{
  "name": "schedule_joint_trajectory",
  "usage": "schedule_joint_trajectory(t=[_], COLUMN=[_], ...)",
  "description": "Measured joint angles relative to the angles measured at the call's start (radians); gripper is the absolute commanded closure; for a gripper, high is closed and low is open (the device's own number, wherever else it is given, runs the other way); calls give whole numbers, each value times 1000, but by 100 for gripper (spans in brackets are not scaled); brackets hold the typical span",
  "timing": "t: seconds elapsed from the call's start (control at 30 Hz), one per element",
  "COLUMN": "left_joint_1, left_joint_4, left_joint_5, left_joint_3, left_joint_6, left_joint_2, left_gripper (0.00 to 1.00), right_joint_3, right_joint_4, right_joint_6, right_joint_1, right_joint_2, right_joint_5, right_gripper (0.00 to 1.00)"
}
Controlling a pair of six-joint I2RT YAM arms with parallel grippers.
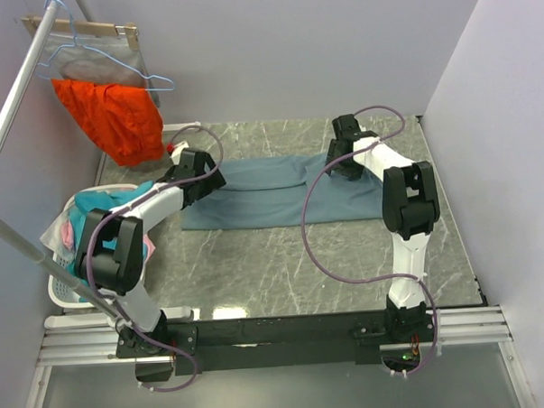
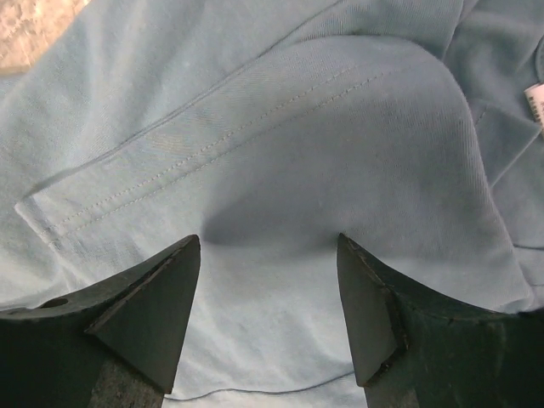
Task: Fold and stack the t-shirts
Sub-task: Rotate the tshirt 90 degrees
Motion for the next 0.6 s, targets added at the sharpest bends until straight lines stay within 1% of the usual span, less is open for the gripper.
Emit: schedule_joint_trajectory(t=[0.13, 0.23, 0.3, 0.47, 0.6], left_joint_1=[-4, -21, -40, -103, -210], left_joint_4=[8, -10, -20, 80, 144], left_joint_5=[36, 42, 34, 21, 16], left_joint_3=[44, 32, -14, -160, -291], left_joint_6=[2, -5, -13, -66, -129], left_joint_2=[59, 95, 101, 13, -81], left_gripper=[1, 1, 1, 0, 1], right_joint_3=[0, 0, 11, 141, 276], right_joint_4=[-15, -26, -49, -135, -206], right_joint_6=[15, 21, 21, 1, -35], right_joint_1=[-2, -3, -4, -4, -4], right_joint_2=[3, 6, 17, 106, 187], right_joint_5=[-6, -5, -4, -11, -37], right_gripper=[28, 28, 28, 28, 28])
